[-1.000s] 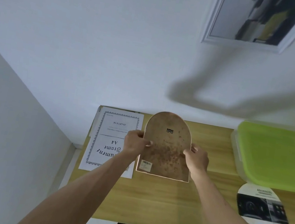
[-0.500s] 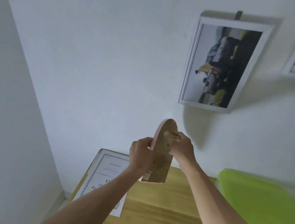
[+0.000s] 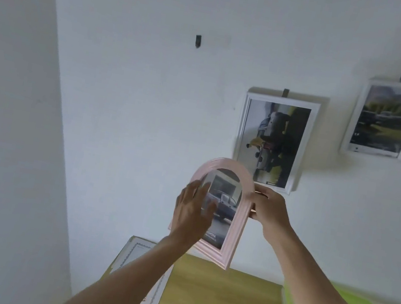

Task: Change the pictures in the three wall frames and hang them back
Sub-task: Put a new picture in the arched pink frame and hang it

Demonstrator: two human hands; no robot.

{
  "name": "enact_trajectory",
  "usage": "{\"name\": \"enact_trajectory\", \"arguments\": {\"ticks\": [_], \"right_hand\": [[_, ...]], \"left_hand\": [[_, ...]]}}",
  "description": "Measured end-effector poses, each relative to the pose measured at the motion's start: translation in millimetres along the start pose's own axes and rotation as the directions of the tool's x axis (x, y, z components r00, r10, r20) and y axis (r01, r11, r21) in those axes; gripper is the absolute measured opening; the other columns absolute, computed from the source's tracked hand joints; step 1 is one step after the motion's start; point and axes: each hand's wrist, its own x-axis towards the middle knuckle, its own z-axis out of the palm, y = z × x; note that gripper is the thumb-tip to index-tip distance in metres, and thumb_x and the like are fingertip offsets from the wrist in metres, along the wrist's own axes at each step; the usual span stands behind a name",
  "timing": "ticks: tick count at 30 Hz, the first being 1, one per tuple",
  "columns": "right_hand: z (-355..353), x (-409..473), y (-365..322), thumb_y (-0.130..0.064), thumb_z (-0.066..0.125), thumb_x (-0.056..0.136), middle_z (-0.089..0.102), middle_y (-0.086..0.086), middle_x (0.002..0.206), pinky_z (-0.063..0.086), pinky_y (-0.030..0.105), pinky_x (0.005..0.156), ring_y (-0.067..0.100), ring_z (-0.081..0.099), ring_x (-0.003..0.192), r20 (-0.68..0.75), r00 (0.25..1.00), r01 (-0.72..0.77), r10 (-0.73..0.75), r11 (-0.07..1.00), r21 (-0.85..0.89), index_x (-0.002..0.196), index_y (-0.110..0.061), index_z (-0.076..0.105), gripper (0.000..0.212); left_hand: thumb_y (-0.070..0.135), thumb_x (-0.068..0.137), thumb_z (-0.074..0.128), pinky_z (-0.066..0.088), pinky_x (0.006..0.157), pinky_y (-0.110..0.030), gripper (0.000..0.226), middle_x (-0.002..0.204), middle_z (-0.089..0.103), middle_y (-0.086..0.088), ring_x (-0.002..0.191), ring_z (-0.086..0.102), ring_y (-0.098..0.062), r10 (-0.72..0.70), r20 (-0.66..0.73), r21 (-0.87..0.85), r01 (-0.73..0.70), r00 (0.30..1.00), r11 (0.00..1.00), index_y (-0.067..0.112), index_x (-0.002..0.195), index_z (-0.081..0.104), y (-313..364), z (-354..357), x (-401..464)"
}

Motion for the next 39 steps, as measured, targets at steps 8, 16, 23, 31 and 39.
{"name": "enact_trajectory", "arguments": {"ticks": [8,16,23,31,39], "right_hand": [[6.9,38.8,-46.6,-0.021,0.056,0.100,0.065,-0.005,0.108,0.054,0.035,0.083,0.023,0.062,0.102,-0.014,0.989,0.149,-0.149,0.989,0.013,0.125,-0.023,0.066,0.027],[64.1,93.5,-108.6,-0.030,0.068,0.092,0.063,-0.011,0.121,0.047,0.026,0.080,0.012,0.062,0.106,0.154,0.921,0.383,-0.358,0.905,-0.184,0.139,-0.033,0.047,0.051],[117.6,148.8,-173.2,-0.015,0.065,0.092,0.066,-0.008,0.107,0.043,0.021,0.076,0.014,0.063,0.097,-0.032,0.842,0.521,-0.539,0.826,-0.218,0.134,-0.026,0.053,0.045],[154.3,204.2,-196.7,-0.018,0.064,0.091,0.066,0.003,0.113,0.051,0.030,0.092,0.019,0.064,0.100,-0.114,0.751,0.574,-0.650,0.729,-0.373,0.131,-0.031,0.058,0.043],[163.2,231.7,-200.4,-0.015,0.059,0.093,0.067,0.005,0.100,0.046,0.026,0.090,0.021,0.059,0.095,-0.179,0.695,0.573,-0.696,0.687,-0.448,0.133,-0.029,0.059,0.042]], "left_hand": [[0.023,0.098,0.053,0.047,0.079,-0.024,0.025,0.107,0.070,-0.001,0.099,0.065,-0.020,-0.210,0.127,-0.088,0.222,0.969,0.971,0.016,0.119,0.066,-15.6,-81.4,114.5],[0.021,0.091,0.067,0.045,0.073,-0.023,0.024,0.098,0.072,0.001,0.090,0.067,-0.018,-0.214,0.029,-0.201,0.216,0.976,0.955,0.014,0.114,0.069,-42.9,-136.3,212.9],[0.034,0.091,0.066,0.043,0.070,-0.021,0.034,0.100,0.071,0.000,0.085,0.064,-0.018,-0.065,-0.087,-0.083,0.058,0.994,0.995,0.014,0.118,0.067,-57.2,-158.7,297.8],[0.037,0.088,0.066,0.041,0.072,-0.028,0.029,0.095,0.070,-0.003,0.088,0.063,-0.022,-0.056,-0.190,-0.067,0.044,0.980,0.997,0.016,0.107,0.074,-87.6,-153.6,355.8],[0.036,0.090,0.064,0.037,0.072,-0.026,0.025,0.093,0.064,-0.002,0.082,0.057,-0.020,0.003,-0.177,-0.090,-0.019,0.984,0.996,0.021,0.108,0.074,-93.3,-150.2,382.0]]}}
